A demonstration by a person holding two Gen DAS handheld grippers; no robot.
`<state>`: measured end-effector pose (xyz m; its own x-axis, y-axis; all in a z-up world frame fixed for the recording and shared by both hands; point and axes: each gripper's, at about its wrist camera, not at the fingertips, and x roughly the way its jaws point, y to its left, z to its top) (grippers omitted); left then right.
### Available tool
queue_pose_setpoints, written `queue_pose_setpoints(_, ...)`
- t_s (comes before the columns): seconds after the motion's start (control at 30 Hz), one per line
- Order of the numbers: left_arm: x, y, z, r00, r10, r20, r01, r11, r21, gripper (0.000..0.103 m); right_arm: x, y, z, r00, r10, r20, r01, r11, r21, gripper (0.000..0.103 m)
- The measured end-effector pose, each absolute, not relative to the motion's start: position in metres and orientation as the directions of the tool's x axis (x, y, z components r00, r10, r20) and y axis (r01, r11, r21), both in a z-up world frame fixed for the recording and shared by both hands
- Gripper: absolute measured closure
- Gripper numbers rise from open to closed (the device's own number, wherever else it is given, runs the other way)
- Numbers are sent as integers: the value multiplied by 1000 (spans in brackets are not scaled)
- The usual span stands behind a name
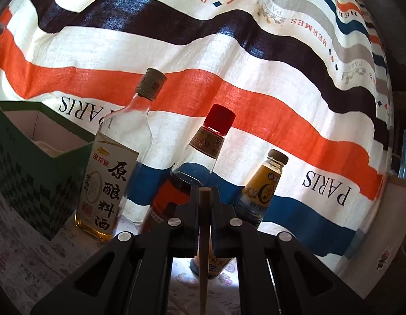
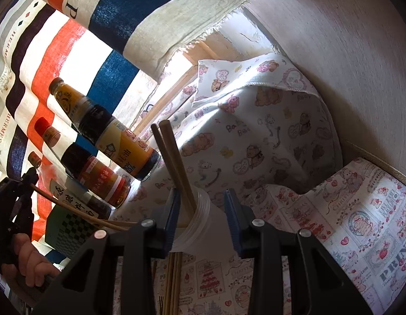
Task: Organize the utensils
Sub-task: 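Lower the right gripper's chopstick into the cup and open it while the left gripper releases its chopstick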
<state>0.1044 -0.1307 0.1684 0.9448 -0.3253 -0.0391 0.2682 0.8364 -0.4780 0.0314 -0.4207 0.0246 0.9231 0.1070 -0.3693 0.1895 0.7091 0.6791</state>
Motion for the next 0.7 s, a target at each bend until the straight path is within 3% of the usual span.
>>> queue_pose_setpoints(0.3,135,-145,129,956,-265,-126,180,867,-464,97,35,-423,19,911,108,-397,217,694,687,68)
queue_pose_setpoints(0.6,158,-179,92,891,-373,-260,267,892,-364,97,43,-427,11,887,114,-448,261,677,688,61)
queue_pose_setpoints(0.67,156,-189,88,883,-377,-281,291,908,-303,87,44,-425,11,883,111,-457,264,688,677,60)
queue_pose_setpoints(0.7,152,-192,89,885,-370,-282,298,917,-266,70,45,-424,11,880,111,-461,264,693,671,58)
